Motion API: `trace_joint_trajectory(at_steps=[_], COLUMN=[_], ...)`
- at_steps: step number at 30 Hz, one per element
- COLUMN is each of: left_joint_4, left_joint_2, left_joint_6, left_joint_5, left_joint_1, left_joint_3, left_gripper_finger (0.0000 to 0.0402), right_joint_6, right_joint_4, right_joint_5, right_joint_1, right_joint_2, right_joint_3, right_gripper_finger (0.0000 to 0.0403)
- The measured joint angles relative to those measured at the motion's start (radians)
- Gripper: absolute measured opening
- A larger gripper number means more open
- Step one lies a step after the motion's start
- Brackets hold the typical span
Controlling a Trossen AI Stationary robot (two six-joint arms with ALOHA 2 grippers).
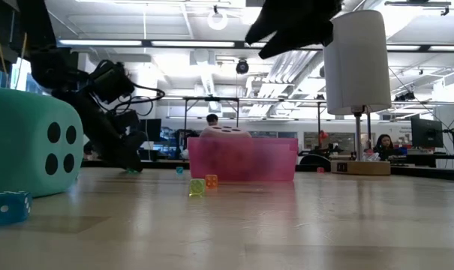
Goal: Pick & Place Dice
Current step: Put the small green die into the red bin
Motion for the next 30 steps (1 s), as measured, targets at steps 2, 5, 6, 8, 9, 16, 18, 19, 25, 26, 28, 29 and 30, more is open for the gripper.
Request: trace_joint_trajectory(at_steps=[2,5,6,8,9,16,18,19,25,26,28,29,30], left_joint_4=[-0.027,-0.069,-0.08,-0.096,-0.102,-0.122,-0.133,-0.137,-0.152,-0.155,-0.159,-0.16,-0.161], left_joint_2=[-0.001,-0.003,-0.003,-0.003,-0.003,-0.002,-0.002,-0.002,-0.002,-0.002,-0.002,-0.002,-0.002], left_joint_6=[-0.017,-0.055,-0.063,-0.085,-0.101,-0.19,-0.238,-0.265,-0.316,-0.316,-0.318,-0.32,-0.321], left_joint_5=[-0.003,-0.017,-0.022,-0.041,-0.048,-0.078,-0.092,-0.101,-0.136,-0.14,-0.146,-0.147,-0.148], left_joint_1=[-0.016,-0.039,-0.046,-0.06,-0.066,-0.114,-0.128,-0.136,-0.167,-0.17,-0.174,-0.174,-0.174], left_joint_3=[0.0,0.001,0.002,0.002,0.002,0.001,0.001,0.001,0.001,0.0,0.0,0.0,0.0], left_gripper_finger=[0.0157,0.0144,0.0142,0.014,0.014,0.014,0.014,0.014,0.0134,0.013,0.0116,0.0107,0.0097], right_joint_6=[0.0,-0.001,-0.001,-0.001,0.0,0.0,0.001,0.001,0.001,0.001,0.001,0.001,0.001], right_joint_4=[0.029,0.053,0.059,0.074,0.079,0.095,0.096,0.096,0.097,0.097,0.098,0.098,0.098], right_joint_5=[-0.026,-0.082,-0.095,-0.116,-0.125,-0.137,-0.137,-0.137,-0.137,-0.137,-0.137,-0.136,-0.133], right_joint_1=[0.0,0.0,0.0,0.001,0.002,0.025,0.037,0.043,0.079,0.084,0.092,0.095,0.097], right_joint_2=[0.0,0.0,0.0,0.0,0.0,0.0,0.0,0.0,0.0,0.0,0.0,0.0,0.0], right_joint_3=[0.0,0.0,0.0,0.0,0.0,0.0,0.0,0.0,0.0,0.0,0.0,0.0,0.0], right_gripper_finger=[0.0222,0.0222,0.0222,0.0222,0.0222,0.0222,0.0222,0.0222,0.0222,0.0222,0.0222,0.0222,0.0222])
